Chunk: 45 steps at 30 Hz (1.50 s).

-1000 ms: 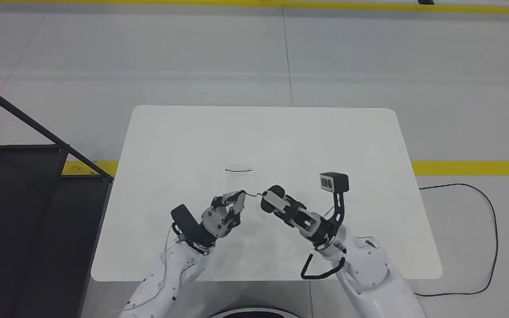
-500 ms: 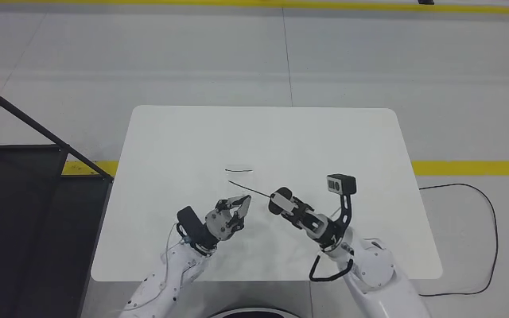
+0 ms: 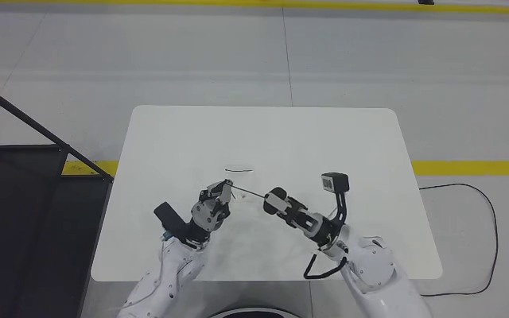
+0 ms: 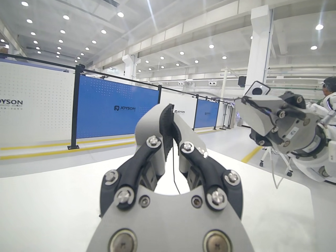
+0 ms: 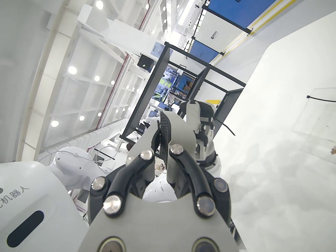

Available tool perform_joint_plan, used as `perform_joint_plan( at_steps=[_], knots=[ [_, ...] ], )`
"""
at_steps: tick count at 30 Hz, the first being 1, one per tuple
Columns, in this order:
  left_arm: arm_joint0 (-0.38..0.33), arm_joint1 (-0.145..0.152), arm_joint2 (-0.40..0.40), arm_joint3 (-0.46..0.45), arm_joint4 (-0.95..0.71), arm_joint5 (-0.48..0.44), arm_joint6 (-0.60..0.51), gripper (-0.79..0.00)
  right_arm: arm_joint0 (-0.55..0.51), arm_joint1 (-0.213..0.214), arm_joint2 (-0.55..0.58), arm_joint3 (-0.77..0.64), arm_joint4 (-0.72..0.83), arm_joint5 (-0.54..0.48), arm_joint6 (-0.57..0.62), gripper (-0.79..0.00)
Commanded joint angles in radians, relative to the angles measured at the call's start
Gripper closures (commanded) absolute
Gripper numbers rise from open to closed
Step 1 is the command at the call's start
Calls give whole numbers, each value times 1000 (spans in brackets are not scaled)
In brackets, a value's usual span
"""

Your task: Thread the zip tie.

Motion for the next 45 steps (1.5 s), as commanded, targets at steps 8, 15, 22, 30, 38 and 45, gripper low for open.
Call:
perform_joint_plan(
  at_steps=[8,15,22,30,38,45],
  knots=[
    [4,-2,2,-4,1,11,7,0,3,-2,-13,-15,-19,42,-27,0],
    [3,-4,4,-3,0,13,8,0,13,-3,-12,-16,2,54,-38,0],
    [4,-5,-1,-4,-7,15,15,0,11,-2,-4,-21,13,57,-28,0],
    [9,-5,-8,-12,-15,14,16,0,8,-1,-3,-25,8,62,-24,0],
    [10,-7,-8,-19,-14,16,9,0,11,-1,-7,-32,-1,69,-29,0],
    [8,-8,-8,-17,-16,16,7,0,14,0,-6,-38,-5,80,-28,0]
  ],
)
